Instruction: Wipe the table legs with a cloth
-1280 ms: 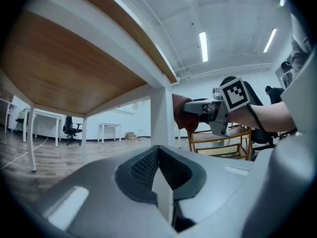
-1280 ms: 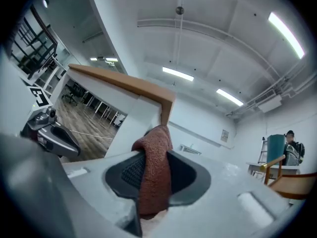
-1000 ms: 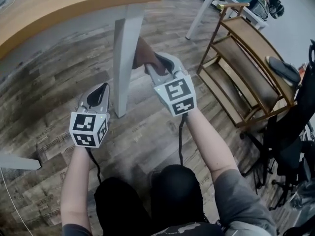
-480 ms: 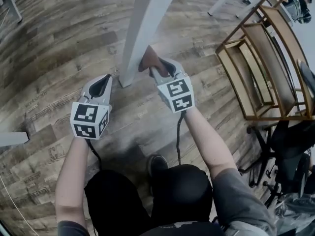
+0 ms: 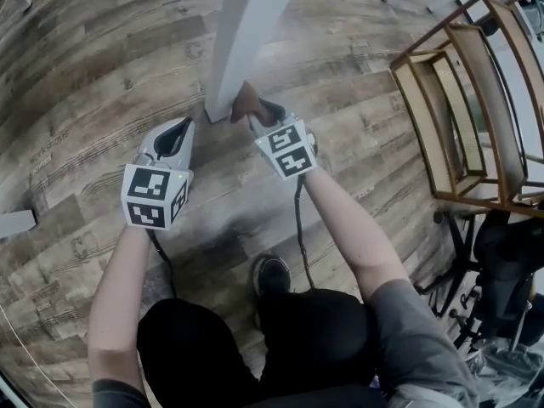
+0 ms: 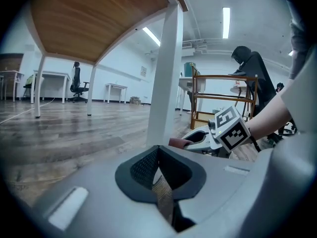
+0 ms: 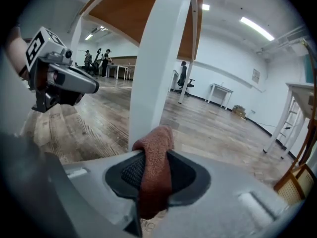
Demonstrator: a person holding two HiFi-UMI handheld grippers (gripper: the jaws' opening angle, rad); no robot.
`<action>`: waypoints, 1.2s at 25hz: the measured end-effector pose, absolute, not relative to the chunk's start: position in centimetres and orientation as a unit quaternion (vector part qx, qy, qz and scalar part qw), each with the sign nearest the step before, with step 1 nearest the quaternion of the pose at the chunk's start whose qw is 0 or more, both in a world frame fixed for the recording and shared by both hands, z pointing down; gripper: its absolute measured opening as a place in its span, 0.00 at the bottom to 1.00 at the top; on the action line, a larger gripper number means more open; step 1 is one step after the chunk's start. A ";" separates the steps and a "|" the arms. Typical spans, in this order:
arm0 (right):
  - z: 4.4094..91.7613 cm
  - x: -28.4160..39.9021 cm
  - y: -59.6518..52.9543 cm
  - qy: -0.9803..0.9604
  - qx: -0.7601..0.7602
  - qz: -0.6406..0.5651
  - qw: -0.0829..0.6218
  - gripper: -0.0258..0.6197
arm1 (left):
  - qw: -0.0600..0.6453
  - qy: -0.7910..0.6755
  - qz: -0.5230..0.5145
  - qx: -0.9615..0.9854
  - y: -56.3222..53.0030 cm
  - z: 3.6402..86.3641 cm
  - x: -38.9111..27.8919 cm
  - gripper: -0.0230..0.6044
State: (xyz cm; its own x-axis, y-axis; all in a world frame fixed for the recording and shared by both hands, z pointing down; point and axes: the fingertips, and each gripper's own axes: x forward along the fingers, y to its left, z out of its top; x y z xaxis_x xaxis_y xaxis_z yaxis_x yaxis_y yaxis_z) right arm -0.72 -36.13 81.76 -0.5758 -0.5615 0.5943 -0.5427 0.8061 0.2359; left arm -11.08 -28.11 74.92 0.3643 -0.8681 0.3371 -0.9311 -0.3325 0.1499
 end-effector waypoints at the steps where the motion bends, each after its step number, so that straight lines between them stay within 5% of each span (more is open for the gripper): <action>1: 82.5 -0.8 -36.2 -0.886 0.307 -0.011 0.347 0.18 | 0.161 -0.554 0.100 0.811 -28.1 75.1 -11.0 0.07; 10: 80.6 0.3 -38.1 -0.884 0.306 -0.040 0.351 0.18 | 0.146 -0.550 0.097 0.816 -28.9 72.8 -10.6 0.07; 21: 60.3 -1.9 -42.0 -0.846 0.246 -0.362 0.303 0.18 | 0.055 -0.588 0.035 0.806 -32.7 59.0 -14.0 0.07; 30: 40.6 -4.7 -44.0 -0.792 0.300 -0.517 0.126 0.17 | -0.040 -0.563 0.021 0.825 -33.7 47.9 -11.1 0.07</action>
State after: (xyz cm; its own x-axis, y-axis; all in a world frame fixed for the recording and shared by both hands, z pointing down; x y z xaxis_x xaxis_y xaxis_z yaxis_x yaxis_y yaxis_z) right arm -4.69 -43.96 40.61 -0.7880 -0.6057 -0.1105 -0.3449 0.2855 0.8942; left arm -11.13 -33.66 47.86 0.3647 -0.9311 -0.0102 -0.9277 -0.3625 -0.0890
